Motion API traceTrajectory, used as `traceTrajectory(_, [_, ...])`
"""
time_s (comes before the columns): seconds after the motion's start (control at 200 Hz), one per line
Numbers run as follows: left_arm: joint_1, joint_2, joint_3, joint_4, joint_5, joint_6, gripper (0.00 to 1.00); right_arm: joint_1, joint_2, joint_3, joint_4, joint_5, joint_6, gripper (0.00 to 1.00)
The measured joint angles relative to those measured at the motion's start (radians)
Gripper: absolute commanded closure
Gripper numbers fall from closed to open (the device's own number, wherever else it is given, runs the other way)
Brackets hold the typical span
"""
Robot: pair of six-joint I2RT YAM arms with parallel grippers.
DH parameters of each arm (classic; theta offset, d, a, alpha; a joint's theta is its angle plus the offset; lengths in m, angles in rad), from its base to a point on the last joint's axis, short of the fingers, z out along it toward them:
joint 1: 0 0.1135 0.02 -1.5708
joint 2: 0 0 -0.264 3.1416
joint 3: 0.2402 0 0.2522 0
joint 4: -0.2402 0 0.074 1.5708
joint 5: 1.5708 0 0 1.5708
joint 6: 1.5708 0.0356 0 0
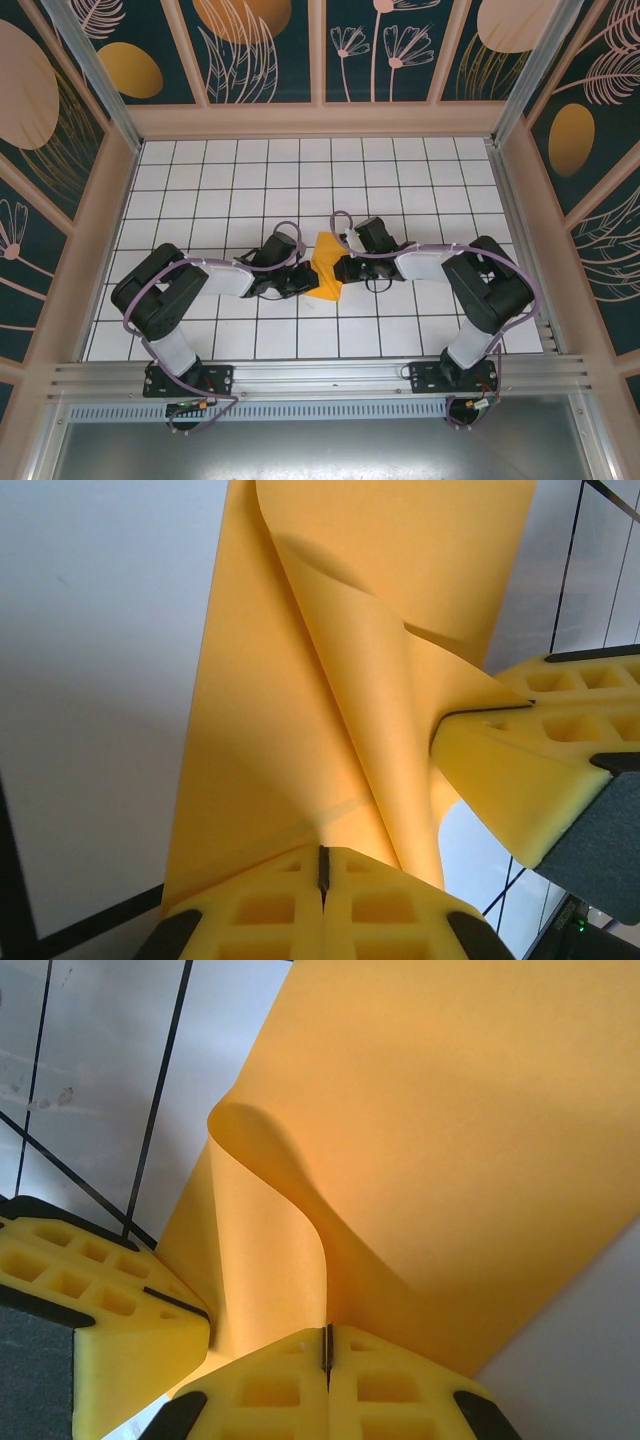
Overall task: Fold a paper plane with a square sheet of paper (pick it up from the middle)
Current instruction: Fold the triangle a second time at the center of the table.
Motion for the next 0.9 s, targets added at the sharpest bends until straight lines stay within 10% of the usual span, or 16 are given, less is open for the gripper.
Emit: traceTrajectory(0.901, [0.0,-0.001,0.0,0.001,-0.004,0.0,1.0,0.004,0.004,-0.006,0.014,0.022,0.053,0.95])
